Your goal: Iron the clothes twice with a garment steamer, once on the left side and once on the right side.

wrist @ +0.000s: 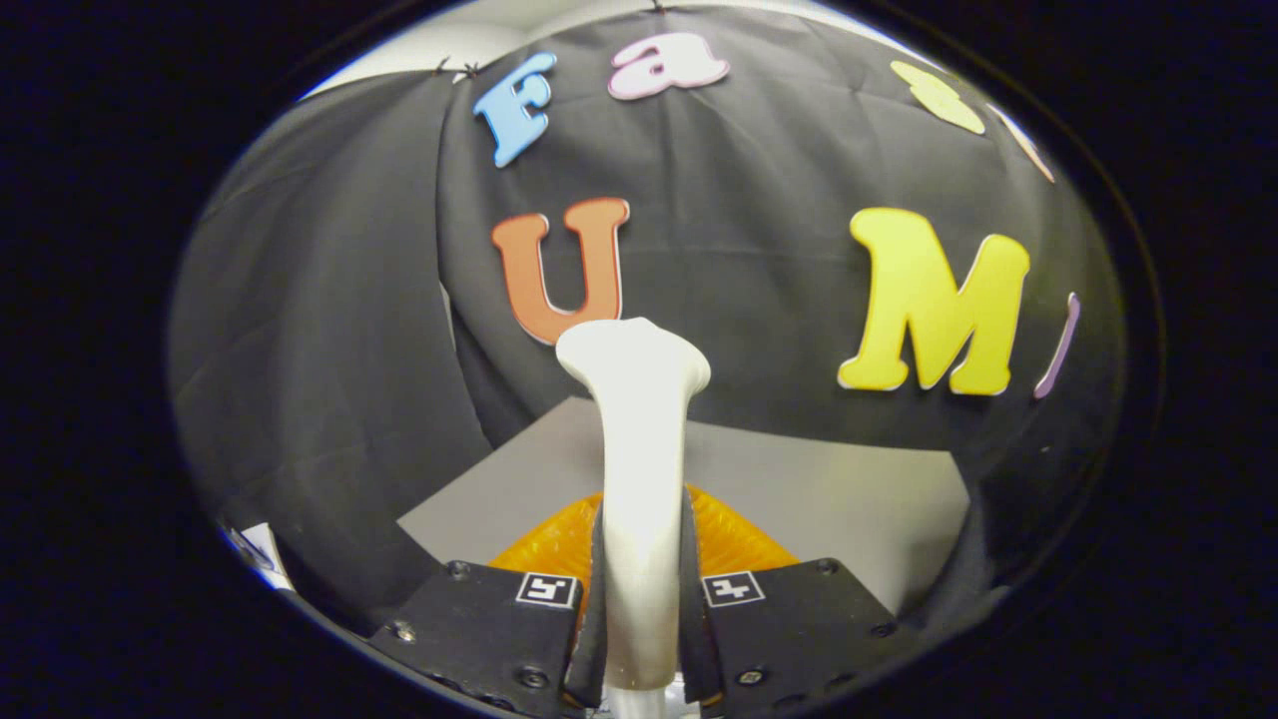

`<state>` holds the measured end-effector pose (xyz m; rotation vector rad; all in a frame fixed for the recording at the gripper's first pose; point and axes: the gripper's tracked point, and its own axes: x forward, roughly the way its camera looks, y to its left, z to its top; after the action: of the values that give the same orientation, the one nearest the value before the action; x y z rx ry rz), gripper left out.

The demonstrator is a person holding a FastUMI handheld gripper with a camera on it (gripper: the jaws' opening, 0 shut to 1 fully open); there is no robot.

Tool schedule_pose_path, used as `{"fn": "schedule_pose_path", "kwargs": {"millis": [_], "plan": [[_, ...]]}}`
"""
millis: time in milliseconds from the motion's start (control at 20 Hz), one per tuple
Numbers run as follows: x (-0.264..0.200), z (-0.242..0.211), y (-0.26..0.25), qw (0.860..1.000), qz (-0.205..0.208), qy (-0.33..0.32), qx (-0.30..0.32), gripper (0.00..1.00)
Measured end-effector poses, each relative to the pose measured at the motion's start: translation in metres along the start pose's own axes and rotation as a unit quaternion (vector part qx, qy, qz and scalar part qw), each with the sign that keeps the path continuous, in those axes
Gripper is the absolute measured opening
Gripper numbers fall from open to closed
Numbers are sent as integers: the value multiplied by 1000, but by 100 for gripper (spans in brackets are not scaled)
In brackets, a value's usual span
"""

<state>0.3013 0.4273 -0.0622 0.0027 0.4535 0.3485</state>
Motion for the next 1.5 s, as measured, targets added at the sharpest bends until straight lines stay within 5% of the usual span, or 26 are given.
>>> {"fn": "schedule_pose_path", "kwargs": {"millis": [400, 850, 1050, 1500], "plan": [[-140, 70, -91, 991, -49, -127, 7, 32], [-308, 129, -200, 950, -176, -258, -2, 32], [-337, 130, -243, 929, -244, -277, -13, 32], [-335, 80, -245, 937, -258, -232, -34, 32]]}}
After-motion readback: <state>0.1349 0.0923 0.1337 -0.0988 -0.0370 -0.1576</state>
